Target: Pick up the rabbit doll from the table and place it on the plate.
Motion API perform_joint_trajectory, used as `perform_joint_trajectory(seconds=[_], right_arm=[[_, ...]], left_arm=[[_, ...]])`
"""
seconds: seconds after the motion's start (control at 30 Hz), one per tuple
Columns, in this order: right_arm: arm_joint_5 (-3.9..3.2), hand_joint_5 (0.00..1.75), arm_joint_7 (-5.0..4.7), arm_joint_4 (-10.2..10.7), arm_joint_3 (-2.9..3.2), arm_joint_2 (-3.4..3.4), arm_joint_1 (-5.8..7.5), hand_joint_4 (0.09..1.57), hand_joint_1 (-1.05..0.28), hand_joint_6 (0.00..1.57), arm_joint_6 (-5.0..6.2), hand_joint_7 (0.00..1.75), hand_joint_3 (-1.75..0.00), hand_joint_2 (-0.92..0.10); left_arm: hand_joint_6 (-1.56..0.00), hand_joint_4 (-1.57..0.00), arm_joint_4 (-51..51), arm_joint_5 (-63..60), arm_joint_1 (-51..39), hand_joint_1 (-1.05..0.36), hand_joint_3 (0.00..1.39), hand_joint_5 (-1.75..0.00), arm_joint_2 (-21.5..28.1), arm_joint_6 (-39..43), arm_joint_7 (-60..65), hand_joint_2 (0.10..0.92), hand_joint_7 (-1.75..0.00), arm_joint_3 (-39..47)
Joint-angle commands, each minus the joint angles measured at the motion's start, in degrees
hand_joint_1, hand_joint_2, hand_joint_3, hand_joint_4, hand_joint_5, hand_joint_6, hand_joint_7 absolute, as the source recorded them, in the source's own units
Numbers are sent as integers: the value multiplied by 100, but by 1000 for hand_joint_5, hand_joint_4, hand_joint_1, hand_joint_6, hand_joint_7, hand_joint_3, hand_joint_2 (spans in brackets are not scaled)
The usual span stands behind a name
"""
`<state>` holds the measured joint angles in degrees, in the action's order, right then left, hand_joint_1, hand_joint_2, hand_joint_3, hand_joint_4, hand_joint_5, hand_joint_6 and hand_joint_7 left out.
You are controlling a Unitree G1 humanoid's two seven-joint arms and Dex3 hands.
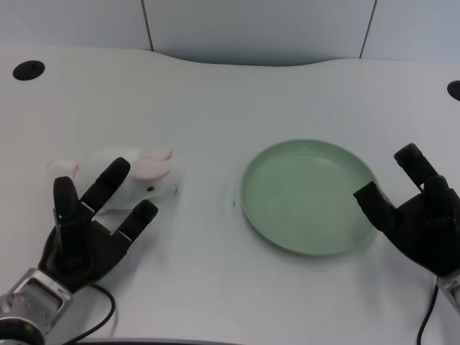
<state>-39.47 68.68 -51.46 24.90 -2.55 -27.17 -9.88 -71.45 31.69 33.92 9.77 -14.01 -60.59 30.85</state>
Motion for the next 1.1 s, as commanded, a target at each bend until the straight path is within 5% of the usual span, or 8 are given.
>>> perform_joint_trajectory(seconds=[0.03, 0.23, 0.4, 0.7, 0.83, 0.93, 1.1], right_arm=[[-1, 1746, 13, 5, 33, -91, -42, 767, -603, 786, 11, 1744, -135, -921], [-5, 1746, -20, 26, 29, -93, -35, 763, -598, 792, -42, 1746, -127, -920], [-5, 1746, 37, -38, 52, -74, -66, 769, -596, 774, 62, 1721, -140, -921], [21, 1746, 46, -74, 38, -88, -89, 788, -593, 825, 40, 1671, -109, -921], [12, 1746, -55, 17, 50, -57, -44, 785, -597, 791, 39, 1721, -108, -921], [-5, 1746, -118, 77, 55, -43, -16, 767, -599, 851, -4, 1525, -80, -921], [-9, 1746, -135, 96, 52, -39, -8, 766, -599, 870, -13, 1478, -74, -921]], left_arm=[[-316, -176, 36, -48, -33, -890, 423, -1696, 103, 30, 80, 921, -1052, -1], [-324, -181, 23, -41, -29, -888, 407, -1669, 110, 22, 59, 921, -1021, 4], [-341, -183, 23, -29, -23, -885, 417, -1664, 111, -29, 41, 921, -1014, 7], [-321, -169, 23, -32, -30, -879, 416, -1687, 111, -8, 29, 921, -1022, 7], [-325, -174, 214, -187, -106, -853, 404, -1622, 57, 655, -108, 921, -1003, -131], [-595, -344, 359, -301, -154, -799, 353, -1218, 33, 1192, -275, 921, -449, -250], [-662, -377, 327, -279, -155, -789, 347, -1144, 33, 1306, -303, 921, -310, -294]])
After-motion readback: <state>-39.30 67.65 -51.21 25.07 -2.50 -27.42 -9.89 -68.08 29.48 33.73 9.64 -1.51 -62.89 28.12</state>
